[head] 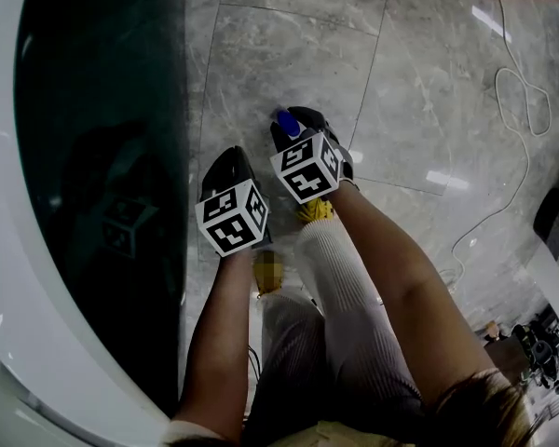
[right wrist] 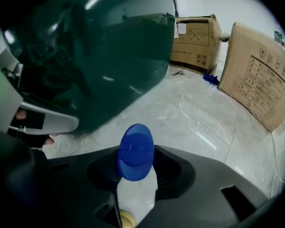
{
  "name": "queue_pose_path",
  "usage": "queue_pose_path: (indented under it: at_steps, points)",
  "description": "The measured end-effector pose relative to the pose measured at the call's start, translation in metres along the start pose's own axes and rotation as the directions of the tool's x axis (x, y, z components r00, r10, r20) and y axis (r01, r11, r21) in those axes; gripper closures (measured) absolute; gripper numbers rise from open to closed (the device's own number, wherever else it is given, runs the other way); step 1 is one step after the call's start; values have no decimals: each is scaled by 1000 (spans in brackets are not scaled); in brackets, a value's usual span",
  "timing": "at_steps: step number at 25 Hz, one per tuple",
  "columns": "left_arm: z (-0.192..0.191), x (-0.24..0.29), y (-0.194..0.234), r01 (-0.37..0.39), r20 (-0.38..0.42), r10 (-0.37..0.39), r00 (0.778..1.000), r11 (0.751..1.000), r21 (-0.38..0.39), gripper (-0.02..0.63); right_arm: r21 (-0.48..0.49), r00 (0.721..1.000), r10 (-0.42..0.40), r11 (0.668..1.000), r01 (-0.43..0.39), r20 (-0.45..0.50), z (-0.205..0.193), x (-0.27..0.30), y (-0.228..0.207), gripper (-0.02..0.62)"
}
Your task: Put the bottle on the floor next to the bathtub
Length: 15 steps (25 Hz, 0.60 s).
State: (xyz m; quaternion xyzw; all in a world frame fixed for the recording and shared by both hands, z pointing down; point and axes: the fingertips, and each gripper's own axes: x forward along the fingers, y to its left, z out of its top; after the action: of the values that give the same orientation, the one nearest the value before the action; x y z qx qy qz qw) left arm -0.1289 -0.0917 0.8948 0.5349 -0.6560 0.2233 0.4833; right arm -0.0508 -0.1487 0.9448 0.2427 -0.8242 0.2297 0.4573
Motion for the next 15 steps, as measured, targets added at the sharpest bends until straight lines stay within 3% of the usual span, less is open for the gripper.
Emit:
queue_pose_path:
  at_steps: [8,15]
  points:
    - [-5,0,-6,15,0,-15,1000,1000,22,526,-21,1000,9,1000,-9,-29,-16,-2,7,430]
    - [-16,1,-6,14,-12,-13,1000,1000,27,526,-50,1000,19,999,-19,7,-16,-4,13,430]
